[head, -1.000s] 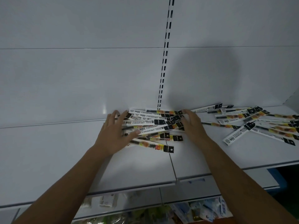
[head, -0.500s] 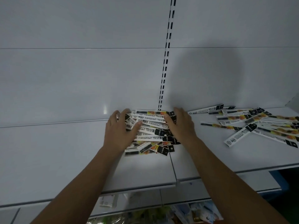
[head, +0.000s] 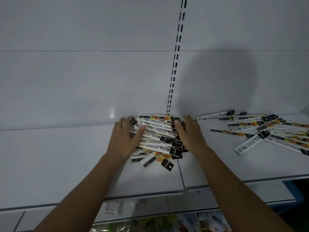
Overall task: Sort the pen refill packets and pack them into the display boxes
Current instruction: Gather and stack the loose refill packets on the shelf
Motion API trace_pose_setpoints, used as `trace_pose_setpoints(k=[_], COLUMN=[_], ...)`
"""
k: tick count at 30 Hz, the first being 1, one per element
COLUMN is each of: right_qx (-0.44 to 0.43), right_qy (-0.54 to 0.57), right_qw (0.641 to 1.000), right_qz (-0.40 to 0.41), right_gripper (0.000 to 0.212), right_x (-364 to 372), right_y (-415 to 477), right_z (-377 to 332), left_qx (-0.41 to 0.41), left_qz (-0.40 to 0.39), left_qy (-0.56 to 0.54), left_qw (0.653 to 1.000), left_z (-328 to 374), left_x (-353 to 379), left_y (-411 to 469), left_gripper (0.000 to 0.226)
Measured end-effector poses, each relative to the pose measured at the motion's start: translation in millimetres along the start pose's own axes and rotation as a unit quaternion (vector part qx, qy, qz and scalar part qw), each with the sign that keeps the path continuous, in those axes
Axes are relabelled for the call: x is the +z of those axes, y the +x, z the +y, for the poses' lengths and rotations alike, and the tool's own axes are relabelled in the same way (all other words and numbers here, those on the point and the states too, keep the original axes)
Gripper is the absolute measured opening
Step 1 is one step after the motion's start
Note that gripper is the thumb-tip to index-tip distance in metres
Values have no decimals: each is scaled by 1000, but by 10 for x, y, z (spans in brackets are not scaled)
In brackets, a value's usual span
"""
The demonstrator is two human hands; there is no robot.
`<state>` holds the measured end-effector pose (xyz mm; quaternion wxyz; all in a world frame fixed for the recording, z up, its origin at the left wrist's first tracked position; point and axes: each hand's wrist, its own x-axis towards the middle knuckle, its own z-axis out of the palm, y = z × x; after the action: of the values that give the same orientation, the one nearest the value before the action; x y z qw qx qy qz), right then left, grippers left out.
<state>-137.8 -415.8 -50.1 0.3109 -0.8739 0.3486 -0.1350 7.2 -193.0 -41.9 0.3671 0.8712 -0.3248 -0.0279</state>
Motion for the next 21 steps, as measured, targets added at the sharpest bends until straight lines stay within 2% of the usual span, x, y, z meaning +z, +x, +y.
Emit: trace_pose_setpoints(k=[4, 8, 11, 13, 16, 18, 21], right_qx=[-33, -30, -65, -152, -272, -299, -292], right_qy=[36, 106, 63, 7, -116, -136, -108], right_qw=[999, 994, 996, 987, 948, 936, 944], right_qz=[-18, -18, -10, -46, -119, -127, -107], right_gripper=[92, 89, 92, 106, 125, 120, 102], right_x=[203, 271, 35, -142, -171, -62, 19], right_y=[-100, -110, -232, -412, -644, -681, -585], right_z=[-73, -170, -136, -122, -116, -112, -114], left_qx=[-22, -19, 14, 53, 154, 207, 252], left_qz=[-32, -29, -32, -49, -117, -167, -166], left_qy=[-8, -47, 21, 95, 185, 242, 272], left_qw=[999, 998, 999, 993, 963, 933, 914], left_z=[28, 86, 26, 10, 56, 89, 38], left_x=[167, 211, 36, -131, -283, -253, -143], left_y=[6, 19, -37, -147, -341, -434, -404], left_gripper=[98, 99, 103, 111, 119, 122, 112])
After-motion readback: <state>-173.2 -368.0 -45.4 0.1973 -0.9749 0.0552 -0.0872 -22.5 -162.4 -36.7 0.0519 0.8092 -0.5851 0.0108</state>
